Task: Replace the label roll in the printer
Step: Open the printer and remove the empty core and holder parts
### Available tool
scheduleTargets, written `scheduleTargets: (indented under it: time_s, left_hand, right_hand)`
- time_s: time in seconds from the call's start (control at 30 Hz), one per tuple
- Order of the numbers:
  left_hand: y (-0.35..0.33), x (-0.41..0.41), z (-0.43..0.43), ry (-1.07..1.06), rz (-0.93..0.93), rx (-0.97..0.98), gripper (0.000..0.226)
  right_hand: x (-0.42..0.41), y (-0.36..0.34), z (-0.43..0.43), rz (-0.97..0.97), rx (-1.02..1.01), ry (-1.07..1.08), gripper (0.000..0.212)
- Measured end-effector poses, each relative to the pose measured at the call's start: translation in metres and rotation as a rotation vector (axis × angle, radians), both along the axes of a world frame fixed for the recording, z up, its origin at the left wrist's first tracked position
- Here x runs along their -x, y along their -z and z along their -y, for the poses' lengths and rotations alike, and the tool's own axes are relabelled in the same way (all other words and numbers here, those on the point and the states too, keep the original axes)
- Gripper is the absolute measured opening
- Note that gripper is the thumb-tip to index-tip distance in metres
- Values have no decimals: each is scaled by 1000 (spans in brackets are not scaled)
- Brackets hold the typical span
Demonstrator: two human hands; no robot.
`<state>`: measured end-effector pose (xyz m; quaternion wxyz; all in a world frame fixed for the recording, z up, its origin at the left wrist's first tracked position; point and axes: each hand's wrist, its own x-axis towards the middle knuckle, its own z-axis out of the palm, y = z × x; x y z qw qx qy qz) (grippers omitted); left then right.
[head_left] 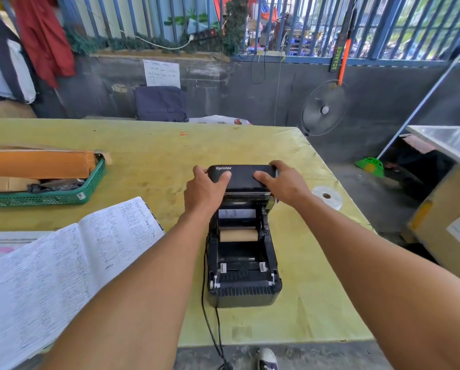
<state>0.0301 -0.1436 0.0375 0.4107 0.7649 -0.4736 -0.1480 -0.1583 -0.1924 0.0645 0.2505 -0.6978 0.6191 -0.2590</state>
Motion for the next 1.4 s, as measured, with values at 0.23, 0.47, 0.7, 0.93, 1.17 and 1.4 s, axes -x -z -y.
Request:
scheduleTargets:
  time_s: [0.23, 0.47, 0.7, 0.93, 1.17, 1.4]
  left_hand:
    - [-6, 2, 52, -72, -85, -44, 42]
    - [-4, 4, 66, -99, -118, -89, 51]
    - [-7, 6, 61, -126, -56, -103, 64]
    - [-14, -6, 36, 2, -27, -147, 61]
    - [25, -16, -14, 155, 96, -340, 36]
    - [75, -18, -42, 300, 102, -470, 56]
  right_hand:
    - [-14, -7, 50, -6, -20, -37, 64]
    - [-14, -9, 71, -50, -50, -72, 60]
    - [-17, 2, 54, 7, -11, 0, 63]
    - [-3, 11, 16, 53, -67, -19, 51]
    - [19, 46, -18, -35, -127, 27, 50]
    - [24, 92, -38, -248, -238, -178, 45]
